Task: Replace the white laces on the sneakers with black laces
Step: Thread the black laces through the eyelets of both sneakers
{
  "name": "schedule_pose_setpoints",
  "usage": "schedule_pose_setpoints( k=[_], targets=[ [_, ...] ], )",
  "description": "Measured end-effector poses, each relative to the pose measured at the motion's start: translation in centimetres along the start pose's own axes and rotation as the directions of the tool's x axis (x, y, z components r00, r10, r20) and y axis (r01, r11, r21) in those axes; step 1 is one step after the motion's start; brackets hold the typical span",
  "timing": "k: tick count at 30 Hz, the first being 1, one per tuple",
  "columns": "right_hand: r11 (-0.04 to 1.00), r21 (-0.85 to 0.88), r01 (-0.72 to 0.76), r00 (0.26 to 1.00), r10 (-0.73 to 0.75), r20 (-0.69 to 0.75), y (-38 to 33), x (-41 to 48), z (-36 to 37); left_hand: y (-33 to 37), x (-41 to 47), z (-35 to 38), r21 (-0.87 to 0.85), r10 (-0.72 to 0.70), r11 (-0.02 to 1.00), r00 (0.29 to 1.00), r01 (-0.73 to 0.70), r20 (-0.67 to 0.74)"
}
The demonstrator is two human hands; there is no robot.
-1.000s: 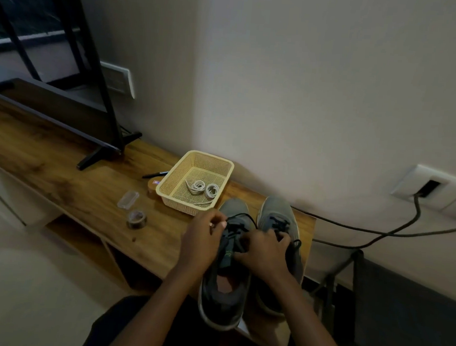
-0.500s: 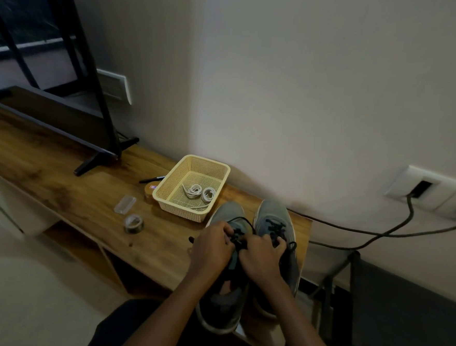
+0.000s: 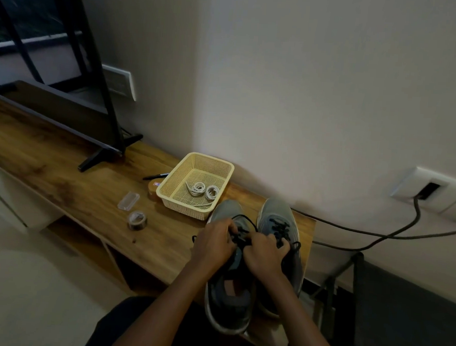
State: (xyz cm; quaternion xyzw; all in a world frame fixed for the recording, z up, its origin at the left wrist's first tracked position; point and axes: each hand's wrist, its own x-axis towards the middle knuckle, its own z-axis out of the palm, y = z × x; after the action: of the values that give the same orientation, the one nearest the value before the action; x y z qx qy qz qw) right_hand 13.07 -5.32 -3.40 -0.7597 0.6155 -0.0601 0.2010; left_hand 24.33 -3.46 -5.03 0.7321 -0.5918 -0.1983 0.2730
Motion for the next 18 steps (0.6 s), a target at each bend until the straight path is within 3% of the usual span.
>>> schedule_pose_setpoints(
  k=[18],
  targets=[
    [0.996, 0.075, -0.057, 0.998, 0.053, 0.046, -0.1, 0.4, -0.1, 0.1, -0.8, 1.2, -0.037, 0.031, 0.999, 0.985, -0.038, -0.167]
  ],
)
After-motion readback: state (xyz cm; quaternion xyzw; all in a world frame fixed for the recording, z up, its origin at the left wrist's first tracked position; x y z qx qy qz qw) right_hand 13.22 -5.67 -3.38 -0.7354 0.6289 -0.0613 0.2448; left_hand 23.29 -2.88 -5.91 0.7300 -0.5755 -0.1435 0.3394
